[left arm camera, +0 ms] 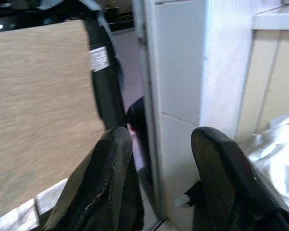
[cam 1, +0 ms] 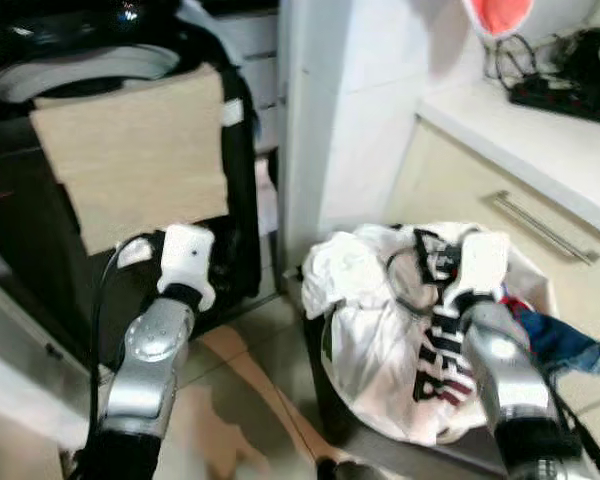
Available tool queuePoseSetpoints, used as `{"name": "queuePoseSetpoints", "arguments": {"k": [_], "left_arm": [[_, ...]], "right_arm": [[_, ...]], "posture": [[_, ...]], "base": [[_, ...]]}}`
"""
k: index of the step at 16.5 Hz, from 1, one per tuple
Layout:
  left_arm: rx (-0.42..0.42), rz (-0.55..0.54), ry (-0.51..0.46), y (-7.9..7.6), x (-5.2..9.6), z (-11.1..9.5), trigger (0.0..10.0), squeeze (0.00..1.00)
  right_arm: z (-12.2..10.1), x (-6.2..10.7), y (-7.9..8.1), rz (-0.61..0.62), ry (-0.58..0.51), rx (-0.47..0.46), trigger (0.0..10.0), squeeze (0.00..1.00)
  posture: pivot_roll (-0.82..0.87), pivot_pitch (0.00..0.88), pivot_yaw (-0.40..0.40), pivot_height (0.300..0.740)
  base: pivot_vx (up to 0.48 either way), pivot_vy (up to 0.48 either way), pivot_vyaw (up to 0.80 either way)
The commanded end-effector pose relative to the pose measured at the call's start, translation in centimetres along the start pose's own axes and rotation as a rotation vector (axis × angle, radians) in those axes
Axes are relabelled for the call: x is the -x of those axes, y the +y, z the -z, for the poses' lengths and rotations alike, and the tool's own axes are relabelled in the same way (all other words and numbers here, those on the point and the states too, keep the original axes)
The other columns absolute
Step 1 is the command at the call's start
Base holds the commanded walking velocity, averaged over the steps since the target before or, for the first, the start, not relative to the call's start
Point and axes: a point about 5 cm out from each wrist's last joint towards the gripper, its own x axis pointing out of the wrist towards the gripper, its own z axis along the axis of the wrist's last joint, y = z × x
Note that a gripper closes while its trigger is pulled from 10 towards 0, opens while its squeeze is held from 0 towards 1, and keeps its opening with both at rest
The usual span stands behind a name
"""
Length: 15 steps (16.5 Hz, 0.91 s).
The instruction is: Clothes washing
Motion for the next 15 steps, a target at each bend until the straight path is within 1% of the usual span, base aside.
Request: {"name": "queuePoseSetpoints", "arguments": {"k": [1, 2, 3, 4, 5, 6, 8, 9, 10, 11, 13, 14, 15], "left_arm": [[-0.020, 0.013, -0.017, 0.0, -0.3, -0.5, 10.0, 0.00], [-0.022, 0.015, -0.019, -0.1, -0.3, -0.6, 10.0, 0.00], [-0.037, 0.014, -0.026, 0.0, -0.2, -1.0, 10.0, 0.00], [-0.043, 0.013, -0.033, 0.1, 0.0, -1.3, 10.0, 0.00], [-0.062, 0.018, -0.043, 0.2, 0.7, -2.0, 10.0, 0.00], [-0.075, 0.026, -0.045, 0.3, 1.1, -2.2, 10.0, 0.00], [-0.109, 0.041, -0.050, 0.9, 2.2, -3.2, 10.0, 0.00], [-0.119, 0.029, -0.053, 1.5, 2.3, -3.7, 10.0, 0.00], [-0.122, 0.023, -0.054, 1.7, 2.4, -3.8, 10.0, 0.00], [-0.117, 0.005, -0.059, 2.0, 2.4, -4.3, 10.0, 0.00], [-0.114, 0.009, -0.058, 1.8, 2.3, -4.5, 10.0, 0.00], [-0.114, 0.024, -0.052, 1.5, 2.4, -4.7, 10.0, 0.00], [-0.115, 0.031, -0.048, 1.4, 2.5, -4.8, 10.0, 0.00]], "right_arm": [[0.5, -0.7, -0.8, 0.051, 0.055, -0.032, 10.0, 0.00], [0.6, -1.5, -1.3, 0.084, 0.072, -0.016, 10.0, 0.00], [1.0, -2.3, -1.9, 0.117, 0.121, -0.010, 10.0, 0.00], [1.4, -2.5, -2.1, 0.136, 0.158, -0.013, 10.0, 0.00], [2.1, -2.6, -2.4, 0.159, 0.215, -0.005, 10.0, 0.00], [2.4, -2.7, -2.4, 0.165, 0.241, -0.013, 10.0, 0.00], [3.2, -2.7, -2.6, 0.221, 0.303, -0.096, 10.0, 0.00], [3.4, -2.7, -2.4, 0.242, 0.331, -0.148, 10.0, 0.00], [3.5, -2.7, -2.3, 0.244, 0.338, -0.158, 10.0, 0.00], [4.4, -2.3, -1.9, 0.233, 0.405, -0.167, 10.0, 0.00], [5.5, -1.8, -1.7, 0.217, 0.483, -0.178, 10.0, 0.00], [6.7, -1.1, -1.7, 0.204, 0.568, -0.188, 10.0, 0.00], [7.2, -0.7, -1.8, 0.207, 0.608, -0.178, 10.0, 0.00]], "posture": [[-0.10, 0.000, 0.011, 0.740], [-0.10, 0.000, 0.013, 0.740], [-0.08, 0.000, 0.023, 0.740], [-0.06, 0.000, 0.029, 0.740], [-0.03, 0.000, 0.033, 0.740], [0.00, 0.000, 0.036, 0.740], [0.05, 0.000, 0.039, 0.740], [0.06, 0.000, 0.036, 0.740], [0.07, 0.000, 0.036, 0.740], [0.07, 0.000, 0.037, 0.740], [0.07, 0.000, 0.040, 0.740], [0.07, 0.007, 0.039, 0.740], [0.08, 0.009, 0.039, 0.740]], "base": [[0.000, 0.000, 0.00], [0.000, 0.000, 0.00], [0.000, 0.000, 0.00], [0.000, 0.000, 0.00], [0.000, 0.000, 0.00], [0.000, 0.000, 0.00], [0.000, 0.000, 0.00], [0.000, 0.000, 0.00], [0.000, 0.000, 0.00], [0.000, 0.000, 0.00], [0.000, 0.000, 0.00], [0.000, 0.000, 0.00], [0.000, 0.000, 0.00]]}}
